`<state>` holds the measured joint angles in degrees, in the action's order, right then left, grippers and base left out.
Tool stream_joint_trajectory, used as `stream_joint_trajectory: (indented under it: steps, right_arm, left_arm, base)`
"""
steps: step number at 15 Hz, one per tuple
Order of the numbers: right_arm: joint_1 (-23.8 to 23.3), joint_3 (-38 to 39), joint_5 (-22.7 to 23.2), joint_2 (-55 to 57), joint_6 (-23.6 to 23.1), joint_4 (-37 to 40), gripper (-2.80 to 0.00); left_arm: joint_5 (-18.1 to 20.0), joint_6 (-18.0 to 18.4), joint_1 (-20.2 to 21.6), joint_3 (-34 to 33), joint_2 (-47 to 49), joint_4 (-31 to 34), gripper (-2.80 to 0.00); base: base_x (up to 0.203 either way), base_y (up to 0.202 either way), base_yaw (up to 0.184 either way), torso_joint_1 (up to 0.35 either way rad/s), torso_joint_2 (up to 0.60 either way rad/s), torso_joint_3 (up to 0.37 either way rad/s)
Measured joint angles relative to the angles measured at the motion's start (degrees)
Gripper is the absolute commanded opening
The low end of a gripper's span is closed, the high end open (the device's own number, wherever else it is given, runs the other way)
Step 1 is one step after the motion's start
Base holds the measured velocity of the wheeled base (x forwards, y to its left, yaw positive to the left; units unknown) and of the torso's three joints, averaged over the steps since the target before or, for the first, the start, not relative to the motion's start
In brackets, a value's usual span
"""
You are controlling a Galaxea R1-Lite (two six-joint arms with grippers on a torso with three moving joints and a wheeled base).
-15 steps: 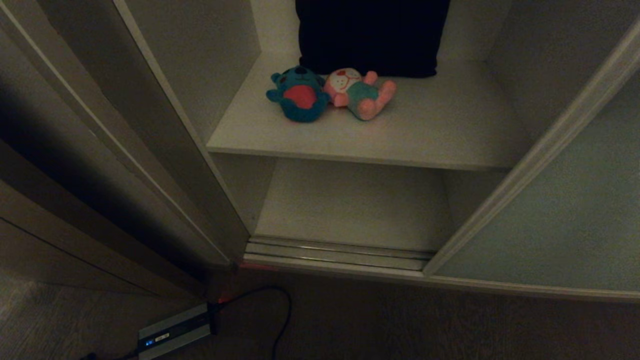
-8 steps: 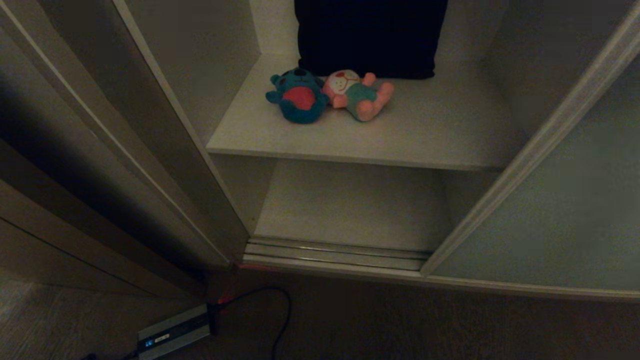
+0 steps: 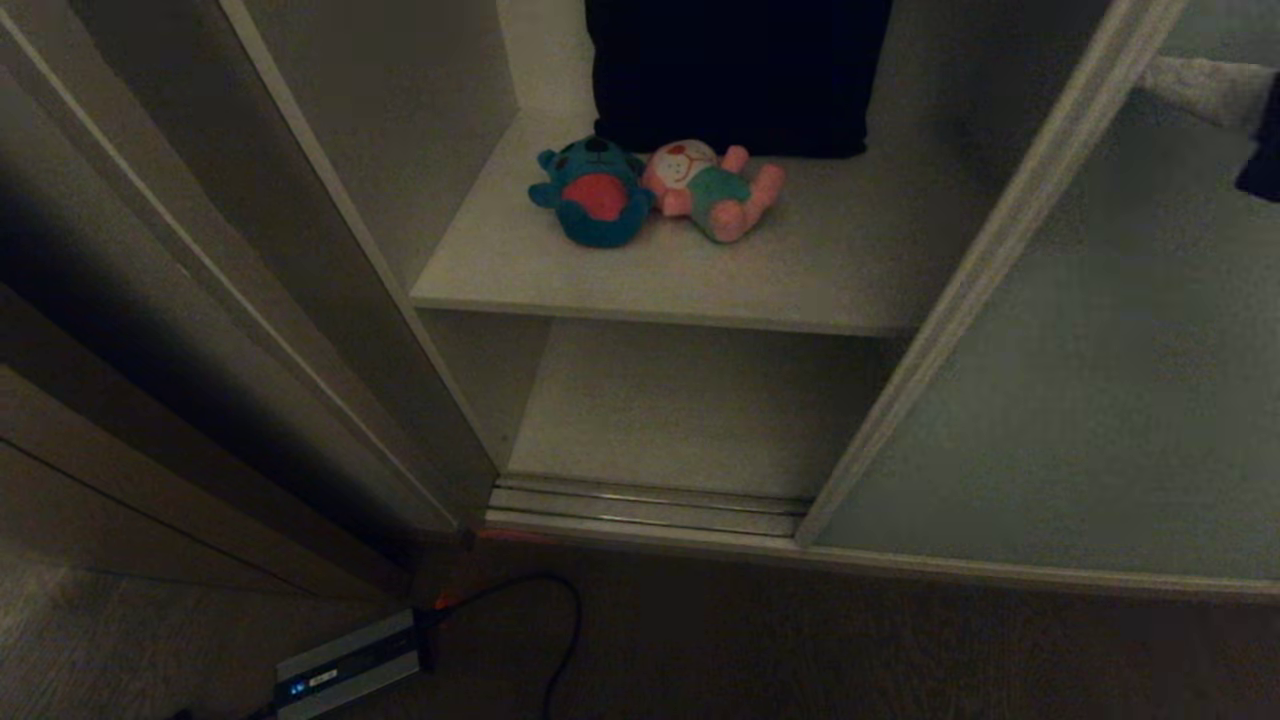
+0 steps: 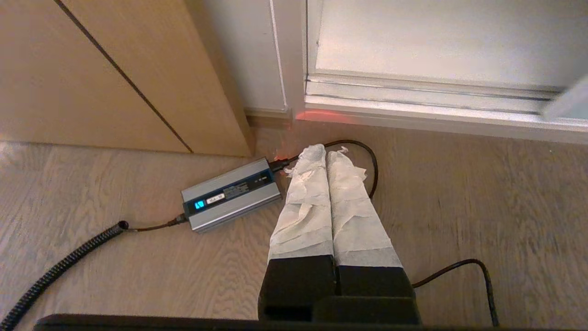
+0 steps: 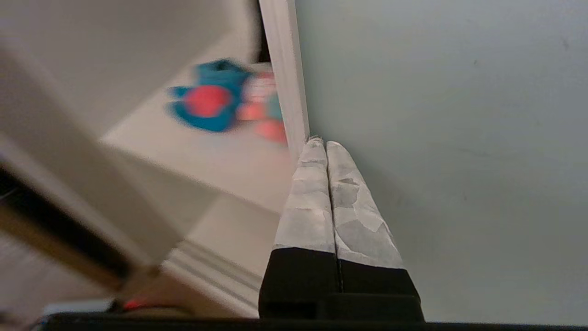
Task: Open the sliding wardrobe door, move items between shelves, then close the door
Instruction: Close the door
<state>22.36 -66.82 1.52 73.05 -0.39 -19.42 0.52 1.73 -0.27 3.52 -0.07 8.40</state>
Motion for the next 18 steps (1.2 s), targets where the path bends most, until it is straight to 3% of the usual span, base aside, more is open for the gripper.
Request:
stream_joint_trajectory:
  steps: [4, 7, 11, 15, 18]
  right_arm:
    - [11.66, -3.43, -2.51, 2.84, -3.12, 0.44, -2.8]
    - [13.45, -2.85, -4.0, -1.04, -3.84, 1.93, -2.8]
    - [3.81, -1.58, -4.84, -8.48, -3.68, 8.74, -2.8]
    - [-12.53, 0.94, -0.63, -11.64, 0.05, 12.97, -2.8]
    - [-17.32, 1.42, 2.85, -11.61, 3.39, 13.38, -2.8]
  left_arm:
    - [0.0, 0.02, -0.02, 0.0, 0.0, 0.0, -2.8]
    - [0.0, 0.02, 0.02, 0.0, 0.0, 0.0, -2.8]
    - [-0.01, 0.05, 0.0, 0.0, 0.0, 0.0, -2.8]
    - [0.0, 0.02, 0.0, 0.0, 0.0, 0.0, -2.8]
    - [-0.01, 0.05, -0.02, 0.0, 0.0, 0.0, -2.8]
  base:
    - [0.0, 0.0, 0.0, 0.0, 0.0, 0.0]
    - [0.0, 0.0, 0.0, 0.0, 0.0, 0.0]
    - [0.0, 0.0, 0.0, 0.0, 0.0, 0.0]
    - [0.0, 0.0, 0.0, 0.0, 0.0, 0.0]
    - [0.0, 0.0, 0.0, 0.0, 0.0, 0.0]
